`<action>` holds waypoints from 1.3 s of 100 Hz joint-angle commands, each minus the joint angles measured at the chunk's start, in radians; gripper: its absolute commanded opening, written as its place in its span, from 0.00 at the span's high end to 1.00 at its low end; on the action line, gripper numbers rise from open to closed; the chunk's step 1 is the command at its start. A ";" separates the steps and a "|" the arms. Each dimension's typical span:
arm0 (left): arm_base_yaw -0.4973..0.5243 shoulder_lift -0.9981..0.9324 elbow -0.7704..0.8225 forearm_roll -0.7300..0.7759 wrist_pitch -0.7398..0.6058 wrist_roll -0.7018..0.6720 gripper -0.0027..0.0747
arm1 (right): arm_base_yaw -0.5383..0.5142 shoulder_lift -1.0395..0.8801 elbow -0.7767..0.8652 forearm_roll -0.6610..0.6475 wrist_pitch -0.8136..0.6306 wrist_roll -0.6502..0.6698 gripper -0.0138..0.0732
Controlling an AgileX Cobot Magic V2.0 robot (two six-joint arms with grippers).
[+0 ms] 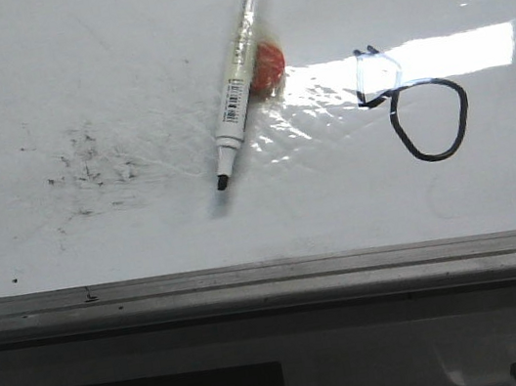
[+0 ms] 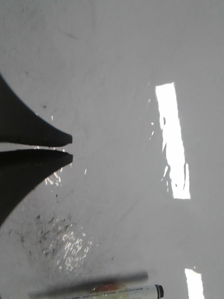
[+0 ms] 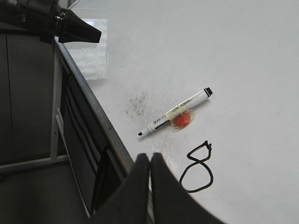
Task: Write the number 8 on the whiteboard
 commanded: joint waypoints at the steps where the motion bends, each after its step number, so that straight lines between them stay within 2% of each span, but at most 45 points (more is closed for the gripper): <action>1: 0.088 -0.056 0.001 0.349 0.052 -0.328 0.99 | -0.007 0.014 -0.020 -0.004 -0.074 -0.002 0.89; 11: 0.177 -0.125 0.053 0.711 0.072 -0.734 0.99 | -0.007 0.014 -0.020 -0.004 -0.074 -0.002 0.89; 18: 0.225 -0.178 0.092 0.916 0.072 -0.956 0.99 | -0.007 0.014 -0.020 -0.004 -0.074 -0.002 0.89; 30: 0.291 -0.277 0.163 1.113 0.072 -1.158 0.99 | -0.007 0.014 -0.020 -0.004 -0.074 -0.002 0.89; 62: 0.380 -0.482 0.312 1.155 0.110 -1.214 0.99 | -0.007 0.014 -0.020 -0.004 -0.074 -0.002 0.89; 72: 0.391 -0.480 0.311 1.235 0.225 -1.317 0.99 | -0.007 0.014 -0.020 -0.002 -0.076 -0.002 0.89; 82: 0.391 -0.480 0.311 1.247 0.329 -1.337 0.99 | -0.007 0.014 -0.020 -0.002 -0.076 -0.002 0.89; 130: 0.391 -0.480 0.311 1.249 0.328 -1.337 0.99 | -0.007 0.014 -0.020 -0.002 -0.076 -0.002 0.89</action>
